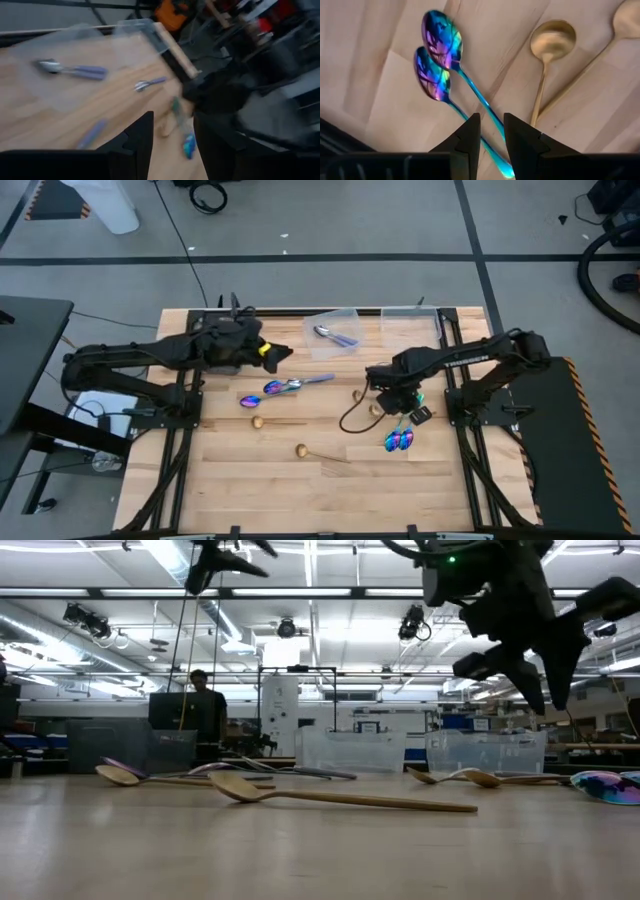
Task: Sort silverware by color (type)
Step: Put the blue spoon into the right transparent bin
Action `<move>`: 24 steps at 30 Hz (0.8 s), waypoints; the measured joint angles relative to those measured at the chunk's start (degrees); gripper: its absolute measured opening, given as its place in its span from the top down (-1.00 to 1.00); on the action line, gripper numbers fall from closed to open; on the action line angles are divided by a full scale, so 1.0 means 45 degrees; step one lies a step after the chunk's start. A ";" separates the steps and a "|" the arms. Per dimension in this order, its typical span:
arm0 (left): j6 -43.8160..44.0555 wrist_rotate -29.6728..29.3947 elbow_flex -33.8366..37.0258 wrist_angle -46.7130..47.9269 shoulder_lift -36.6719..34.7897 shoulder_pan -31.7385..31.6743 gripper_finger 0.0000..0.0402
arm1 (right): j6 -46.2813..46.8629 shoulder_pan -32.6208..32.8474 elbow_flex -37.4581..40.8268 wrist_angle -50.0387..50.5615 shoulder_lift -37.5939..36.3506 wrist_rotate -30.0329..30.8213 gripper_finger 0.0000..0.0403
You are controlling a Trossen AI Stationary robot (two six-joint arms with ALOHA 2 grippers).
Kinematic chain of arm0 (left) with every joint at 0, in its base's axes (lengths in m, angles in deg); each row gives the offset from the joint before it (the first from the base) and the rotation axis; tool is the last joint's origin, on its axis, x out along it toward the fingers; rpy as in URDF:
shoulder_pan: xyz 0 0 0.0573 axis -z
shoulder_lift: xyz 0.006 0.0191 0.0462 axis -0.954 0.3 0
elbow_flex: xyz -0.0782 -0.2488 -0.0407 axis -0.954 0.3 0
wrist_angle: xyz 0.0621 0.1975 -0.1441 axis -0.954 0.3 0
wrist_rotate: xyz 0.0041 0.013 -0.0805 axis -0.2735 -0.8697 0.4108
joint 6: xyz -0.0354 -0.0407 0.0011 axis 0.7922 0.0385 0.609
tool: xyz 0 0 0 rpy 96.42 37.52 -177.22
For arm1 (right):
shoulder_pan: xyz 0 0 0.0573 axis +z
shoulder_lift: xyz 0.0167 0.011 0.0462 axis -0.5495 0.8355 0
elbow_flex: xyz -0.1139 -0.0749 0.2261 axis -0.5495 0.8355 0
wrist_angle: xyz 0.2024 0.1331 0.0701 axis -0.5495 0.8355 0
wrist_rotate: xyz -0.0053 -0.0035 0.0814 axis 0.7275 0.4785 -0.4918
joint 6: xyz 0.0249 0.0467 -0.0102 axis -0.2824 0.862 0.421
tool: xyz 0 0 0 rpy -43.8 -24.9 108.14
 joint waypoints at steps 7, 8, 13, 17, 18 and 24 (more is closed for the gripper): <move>0.0790 -0.0017 -0.0006 -0.1913 0.0745 0.0502 0.26 | -0.0189 0.0366 0.0628 -0.0547 -0.0414 0.0369 0.43; 0.0861 -0.0046 0.0010 -0.1894 0.0778 0.0542 0.26 | -0.0204 0.0422 0.0676 -0.0576 -0.0457 0.0433 0.39; 0.1225 -0.0292 0.0010 -0.1980 0.0912 0.1119 0.26 | -0.0643 0.0650 0.0992 -0.0716 -0.0536 0.1023 0.18; 0.1465 -0.1261 0.0000 -0.1865 0.0973 0.1831 0.26 | -0.1263 0.0734 0.1463 -0.0808 -0.0536 0.1003 0.07; 0.1475 -0.1478 0.0000 -0.1866 0.0972 0.1991 0.26 | -0.1415 0.0749 0.1594 -0.0850 -0.0536 0.0998 0.06; 0.2038 -0.2050 0.0000 -0.1537 0.0954 0.2561 0.26 | -0.1814 0.1091 0.2331 -0.1901 -0.0531 0.1071 0.11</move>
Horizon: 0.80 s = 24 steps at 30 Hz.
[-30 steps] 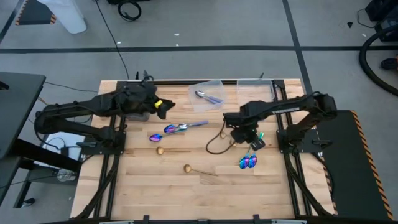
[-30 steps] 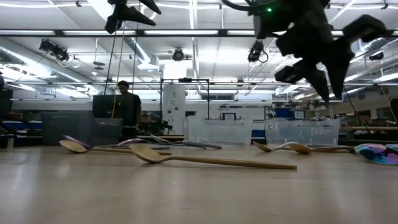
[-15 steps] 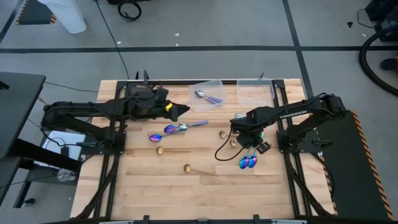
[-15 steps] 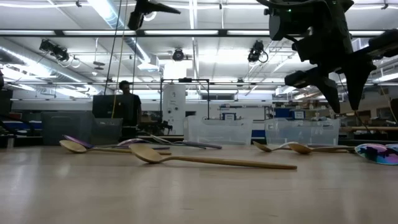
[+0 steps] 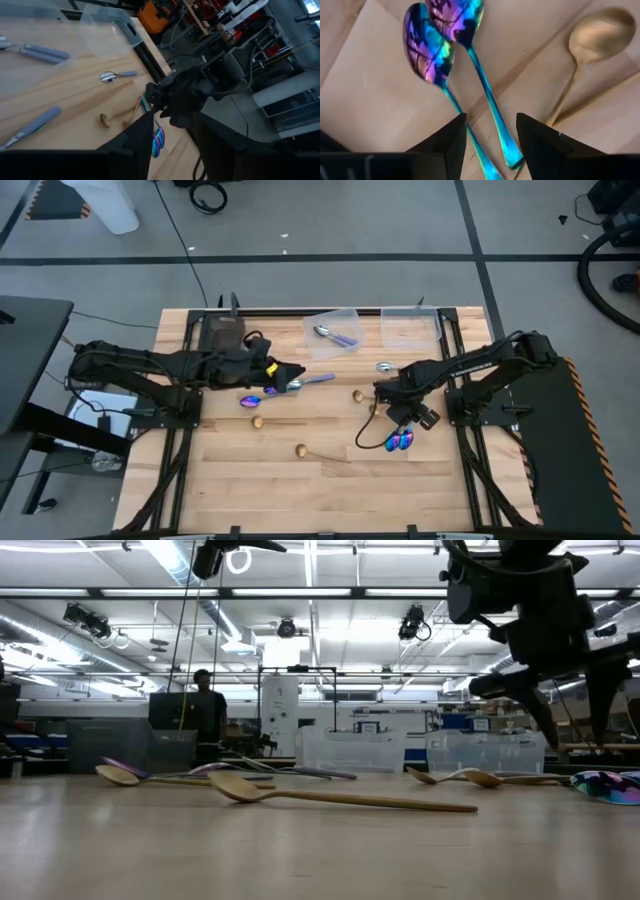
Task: Sort silverware by color (type)
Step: Put the blue spoon into the right transparent bin
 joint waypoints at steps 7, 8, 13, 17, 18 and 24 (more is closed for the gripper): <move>-0.0152 -0.0147 0.0000 0.0259 0.0000 0.0546 0.26 | -0.0041 0.0957 0.0405 -0.1225 0.0000 0.0203 0.15; -0.0230 -0.0142 0.0000 0.0272 0.0000 0.0618 0.26 | -0.0041 0.1077 0.0561 -0.1551 0.0000 0.0277 0.16; -0.0307 -0.0142 0.0000 0.0389 0.0000 0.0878 0.26 | -0.0048 0.1445 0.1256 -0.2586 0.0000 0.0872 0.16; -0.0311 -0.0134 0.0000 0.0461 0.0000 0.0952 0.26 | -0.0356 0.1476 0.1792 -0.2839 0.0000 0.0915 0.16; -0.0311 -0.0119 0.0000 0.0456 0.0000 0.0955 0.26 | -0.0471 0.1476 0.1953 -0.2904 0.0000 0.0942 0.16; -0.0249 -0.0113 0.0000 0.0456 0.0000 0.1021 0.26 | -0.0907 0.1451 0.2792 -0.3838 -0.0068 0.0965 0.20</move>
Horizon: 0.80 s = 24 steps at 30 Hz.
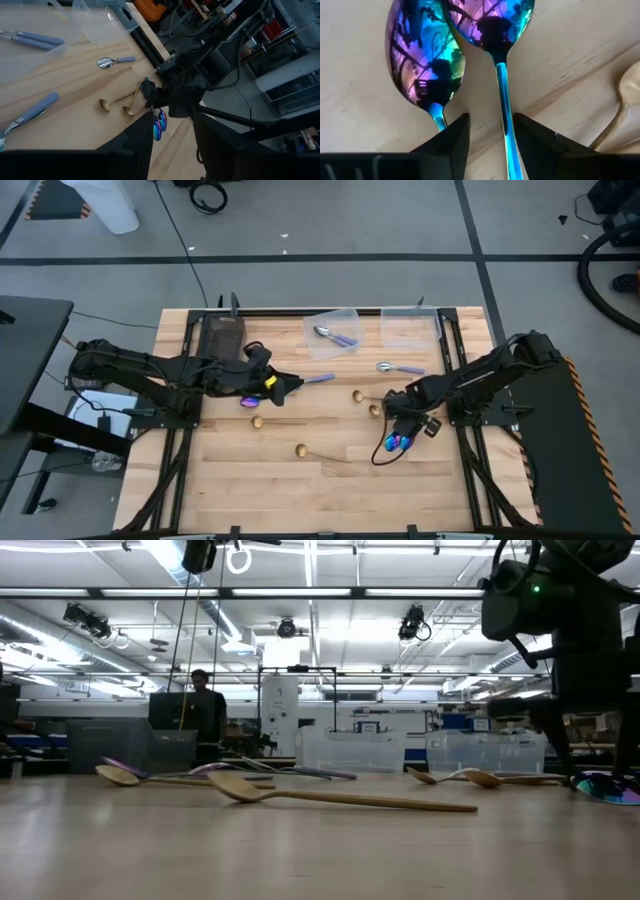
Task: Sort silverware by color (type)
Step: Put the blue spoon into the right transparent bin
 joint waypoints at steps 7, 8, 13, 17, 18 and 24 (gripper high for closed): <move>0.0269 0.0010 0.0000 0.0029 0.0000 0.0241 0.26 | -0.0159 0.0000 0.0173 -0.0361 0.0000 -0.0037 0.47; 0.0331 0.0010 0.0000 0.0024 0.0000 0.0282 0.26 | -0.0148 0.0000 0.0182 -0.0422 0.0001 -0.0039 0.53; 0.0429 0.0016 0.0000 0.0021 0.0000 0.0372 0.26 | -0.0101 0.0000 0.0186 -0.0679 0.0020 -0.0144 0.84; 0.0435 0.0044 0.0000 0.0019 0.0000 0.0372 0.26 | -0.0078 0.0000 0.0139 -0.0675 0.0037 -0.0148 0.91; 0.0438 0.0044 0.0000 0.0019 0.0000 0.0367 0.26 | -0.0033 0.0000 0.0058 -0.0652 0.0054 -0.0134 0.91; 0.0443 0.0044 0.0000 0.0015 0.0000 0.0367 0.26 | 0.0011 0.0000 -0.0705 -0.0947 0.0044 -0.0043 0.89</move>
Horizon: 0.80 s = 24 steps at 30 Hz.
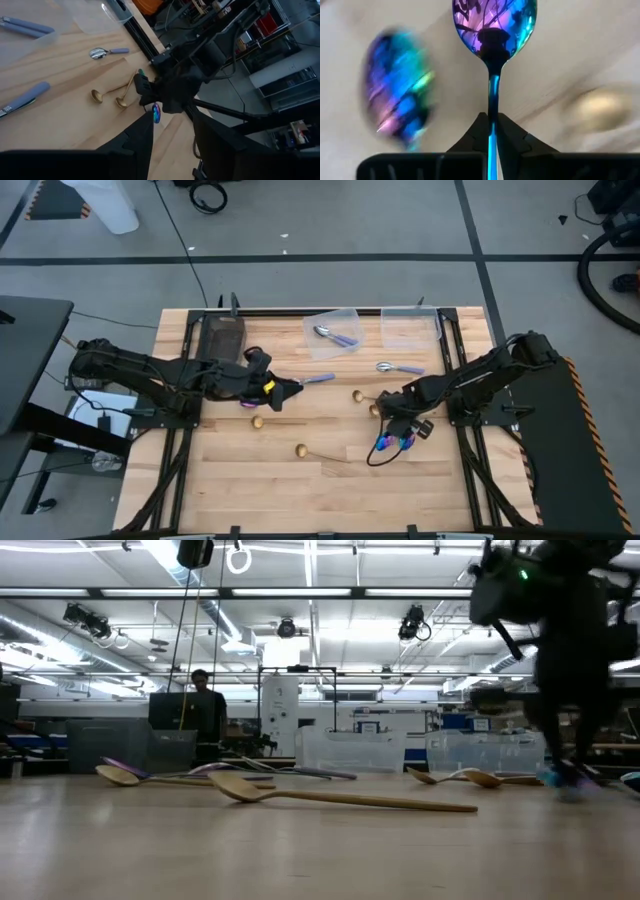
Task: Sort silverware by color (type)
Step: Put the blue spoon into the right transparent bin
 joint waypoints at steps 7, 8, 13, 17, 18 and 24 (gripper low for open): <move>0.0001 -0.0010 0.0000 0.0040 -0.0005 -0.0039 0.26 | 0.0015 -0.0286 -0.0704 -0.0012 -0.0056 -0.0019 0.89; 0.0004 -0.0010 0.0000 0.0053 -0.0005 -0.0039 0.26 | 0.0016 -0.0349 -0.0765 0.0046 -0.0058 -0.0022 0.89; 0.0005 -0.0010 0.0000 0.0058 -0.0005 -0.0037 0.26 | 0.0015 -0.0738 -0.1079 0.0127 -0.0068 -0.0023 0.89; 0.0005 -0.0014 0.0000 0.0153 -0.0005 -0.0044 0.26 | 0.0010 -0.1058 -0.1289 0.0340 -0.0068 0.0031 0.89; 0.0001 -0.0028 0.0000 0.0289 -0.0010 -0.0075 0.26 | 0.0010 -0.1158 -0.1398 0.0389 -0.0068 0.0129 0.89; 0.0244 -0.0074 0.0000 0.1283 -0.0010 -0.0629 0.26 | 0.0010 -0.2111 -0.2153 0.1406 -0.0089 0.0278 0.89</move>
